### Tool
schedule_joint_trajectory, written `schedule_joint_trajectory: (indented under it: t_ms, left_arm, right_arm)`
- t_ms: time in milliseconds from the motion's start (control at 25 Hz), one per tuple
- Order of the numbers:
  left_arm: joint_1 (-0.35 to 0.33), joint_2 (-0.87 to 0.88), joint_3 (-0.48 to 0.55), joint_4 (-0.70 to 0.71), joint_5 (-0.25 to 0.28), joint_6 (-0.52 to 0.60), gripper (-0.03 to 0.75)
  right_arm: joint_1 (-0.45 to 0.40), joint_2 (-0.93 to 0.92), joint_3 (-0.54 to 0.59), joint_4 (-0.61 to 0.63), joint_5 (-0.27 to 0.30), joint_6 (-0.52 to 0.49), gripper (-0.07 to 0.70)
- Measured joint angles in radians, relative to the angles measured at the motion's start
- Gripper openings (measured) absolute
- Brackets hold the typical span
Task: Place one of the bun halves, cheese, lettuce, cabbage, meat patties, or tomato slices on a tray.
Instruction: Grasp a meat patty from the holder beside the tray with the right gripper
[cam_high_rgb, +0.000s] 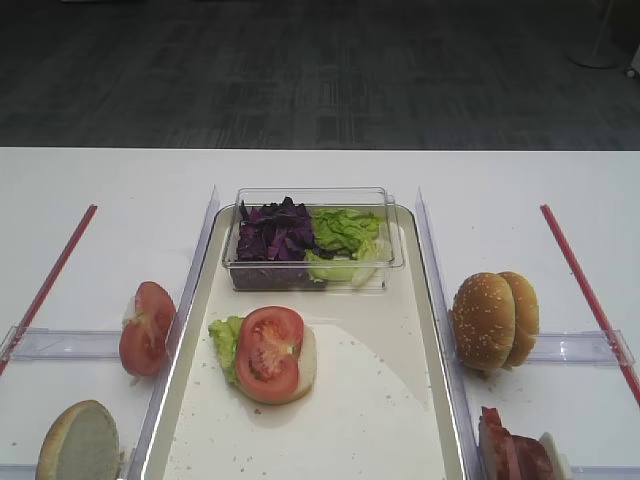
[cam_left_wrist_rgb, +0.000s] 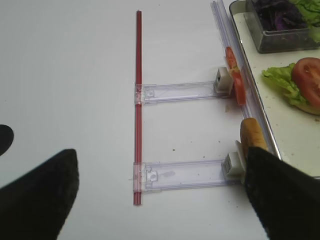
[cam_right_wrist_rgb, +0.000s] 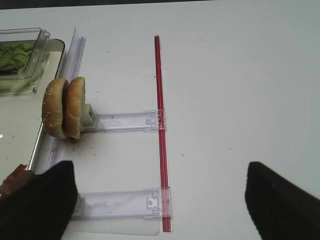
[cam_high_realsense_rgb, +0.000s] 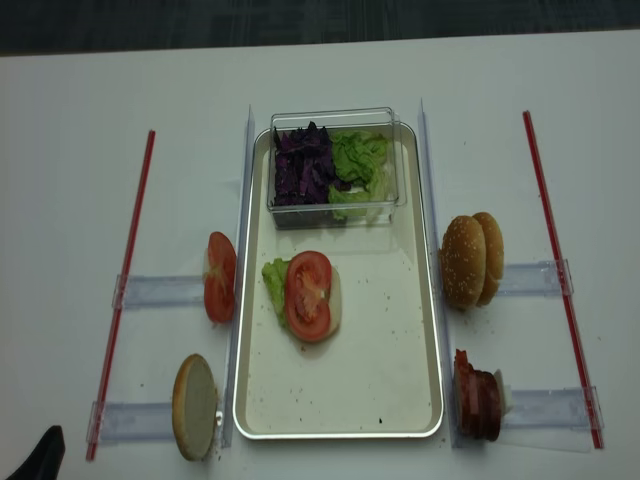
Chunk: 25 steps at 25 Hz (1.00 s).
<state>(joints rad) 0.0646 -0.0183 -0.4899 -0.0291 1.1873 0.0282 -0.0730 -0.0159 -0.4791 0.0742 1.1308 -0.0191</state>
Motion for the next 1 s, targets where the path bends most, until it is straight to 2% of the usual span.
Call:
schedule_joint_trajectory:
  t_ms: [1000]
  left_arm:
    - [0.000,0.000,0.000,0.000,0.000,0.000,0.618]
  right_arm:
    - [0.000,0.019,0.000,0.000,0.006,0.000,0.692]
